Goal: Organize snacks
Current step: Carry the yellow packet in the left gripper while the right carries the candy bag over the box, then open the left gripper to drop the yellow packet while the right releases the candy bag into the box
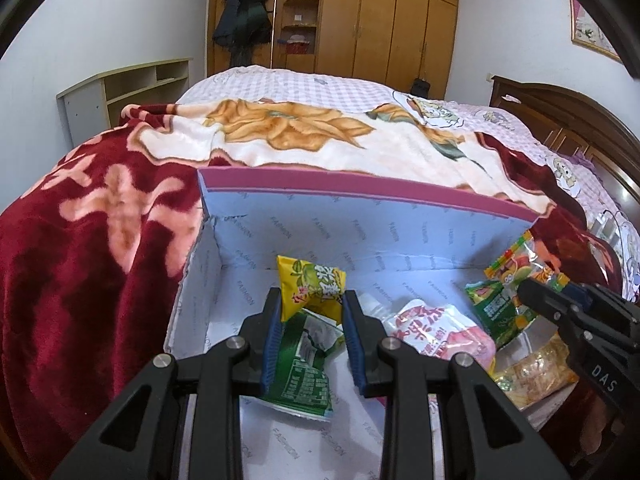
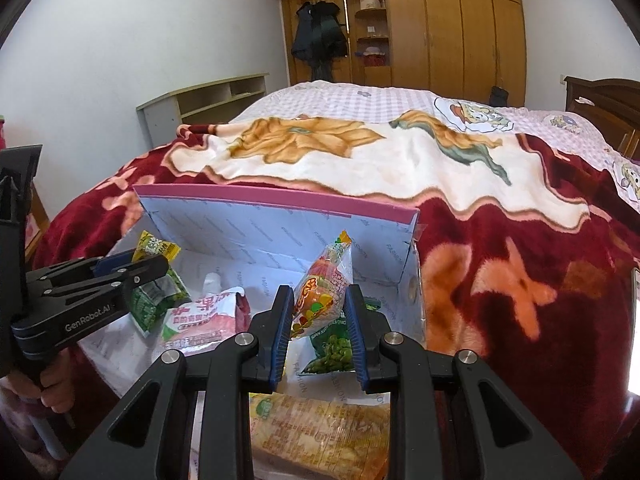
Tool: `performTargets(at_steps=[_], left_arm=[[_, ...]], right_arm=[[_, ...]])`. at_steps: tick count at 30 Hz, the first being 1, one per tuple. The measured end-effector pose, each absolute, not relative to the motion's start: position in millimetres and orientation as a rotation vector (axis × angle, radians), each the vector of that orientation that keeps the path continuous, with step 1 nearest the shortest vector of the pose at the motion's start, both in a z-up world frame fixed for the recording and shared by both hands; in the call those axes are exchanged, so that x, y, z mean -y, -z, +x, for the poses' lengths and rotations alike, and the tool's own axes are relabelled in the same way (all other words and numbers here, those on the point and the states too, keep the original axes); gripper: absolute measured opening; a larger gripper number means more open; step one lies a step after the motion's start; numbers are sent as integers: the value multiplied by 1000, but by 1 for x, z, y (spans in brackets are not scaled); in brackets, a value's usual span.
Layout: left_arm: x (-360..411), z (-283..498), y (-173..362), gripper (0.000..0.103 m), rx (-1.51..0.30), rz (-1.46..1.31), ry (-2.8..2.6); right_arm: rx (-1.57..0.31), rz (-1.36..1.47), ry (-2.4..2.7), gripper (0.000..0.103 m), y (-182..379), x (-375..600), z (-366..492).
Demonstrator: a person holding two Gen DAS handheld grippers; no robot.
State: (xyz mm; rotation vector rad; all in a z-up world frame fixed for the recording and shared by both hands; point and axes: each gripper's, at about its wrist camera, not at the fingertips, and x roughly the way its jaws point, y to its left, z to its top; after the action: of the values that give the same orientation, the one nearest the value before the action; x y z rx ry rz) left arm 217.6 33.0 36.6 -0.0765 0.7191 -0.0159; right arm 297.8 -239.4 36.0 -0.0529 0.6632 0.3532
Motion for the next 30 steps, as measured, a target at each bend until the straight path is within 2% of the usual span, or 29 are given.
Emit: performTargets(at_steps=[9, 11, 15, 18, 26, 30], left_arm=[[-36, 221, -29, 31, -734, -77, -11], [-36, 220, -28, 39, -731, -77, -19], [-37, 221, -26, 44, -739, -74, -37], [-35, 220, -26, 52, -742, -62, -39], [-31, 216, -27, 53, -744, -55, -21], [-30, 212, -30, 53, -740, -55, -15]], right_arm=[[-691, -45, -335, 28, -27, 241, 306], [-690, -35, -331, 28, -26, 242, 306], [-700, -20, -318, 35, -25, 245, 309], [-707, -2, -317, 40, -22, 248, 310], [-691, 1, -312, 49, -25, 250, 307], [-682, 0, -318, 50, -29, 249, 304]])
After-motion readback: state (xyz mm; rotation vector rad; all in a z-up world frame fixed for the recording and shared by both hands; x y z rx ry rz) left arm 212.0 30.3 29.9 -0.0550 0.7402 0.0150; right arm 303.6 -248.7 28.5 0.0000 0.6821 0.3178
